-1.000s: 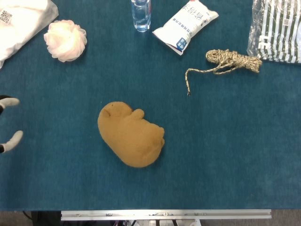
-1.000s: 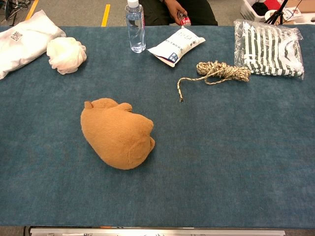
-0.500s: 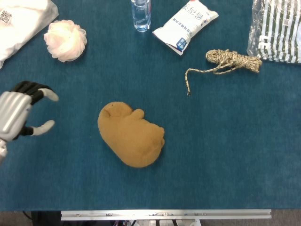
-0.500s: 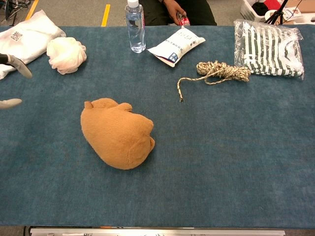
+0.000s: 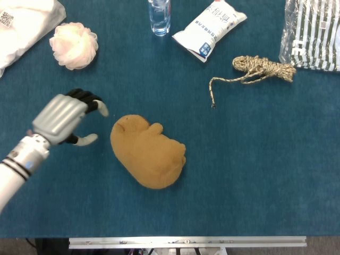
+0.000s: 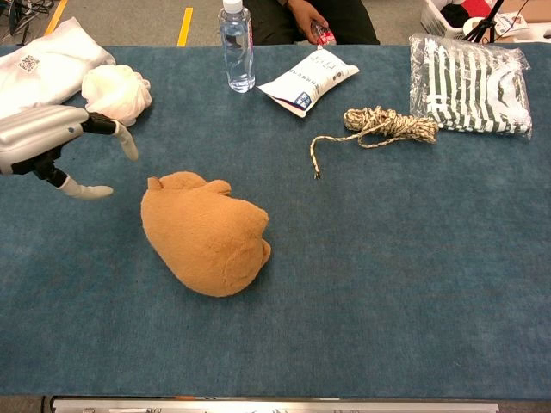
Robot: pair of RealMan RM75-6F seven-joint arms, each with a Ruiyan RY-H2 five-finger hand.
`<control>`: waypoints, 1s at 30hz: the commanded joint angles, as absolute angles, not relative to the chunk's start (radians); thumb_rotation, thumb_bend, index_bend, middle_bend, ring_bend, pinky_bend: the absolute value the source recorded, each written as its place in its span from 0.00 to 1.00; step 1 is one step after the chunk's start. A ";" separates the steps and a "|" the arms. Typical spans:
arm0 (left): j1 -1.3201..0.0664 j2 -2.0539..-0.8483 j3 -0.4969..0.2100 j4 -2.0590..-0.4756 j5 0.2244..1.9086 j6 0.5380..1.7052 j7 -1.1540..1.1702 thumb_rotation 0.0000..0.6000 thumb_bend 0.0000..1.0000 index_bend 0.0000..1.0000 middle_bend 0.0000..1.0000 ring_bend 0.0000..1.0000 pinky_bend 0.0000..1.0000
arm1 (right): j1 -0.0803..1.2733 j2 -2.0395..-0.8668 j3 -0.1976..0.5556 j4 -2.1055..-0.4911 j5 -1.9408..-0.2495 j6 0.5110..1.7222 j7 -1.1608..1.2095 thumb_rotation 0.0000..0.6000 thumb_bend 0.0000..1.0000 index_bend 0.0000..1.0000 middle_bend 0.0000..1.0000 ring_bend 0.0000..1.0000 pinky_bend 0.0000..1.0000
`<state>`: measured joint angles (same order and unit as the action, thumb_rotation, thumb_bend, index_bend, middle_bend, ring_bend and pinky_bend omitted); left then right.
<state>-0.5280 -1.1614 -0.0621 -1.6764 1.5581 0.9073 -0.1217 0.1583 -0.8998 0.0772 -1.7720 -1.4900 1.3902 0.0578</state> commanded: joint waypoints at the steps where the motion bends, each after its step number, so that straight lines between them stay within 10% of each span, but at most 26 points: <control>1: -0.554 -1.188 -0.070 -1.668 1.533 0.882 -0.096 1.00 0.25 0.39 0.30 0.21 0.20 | 0.156 -0.901 0.074 -1.763 -1.487 1.386 0.066 1.00 0.21 0.21 0.35 0.16 0.24; 30: -0.638 -1.249 -0.054 -1.686 1.414 0.838 0.050 1.00 0.32 0.50 0.29 0.20 0.20 | 0.143 -0.916 0.067 -1.695 -1.485 1.382 0.148 1.00 0.21 0.21 0.35 0.16 0.24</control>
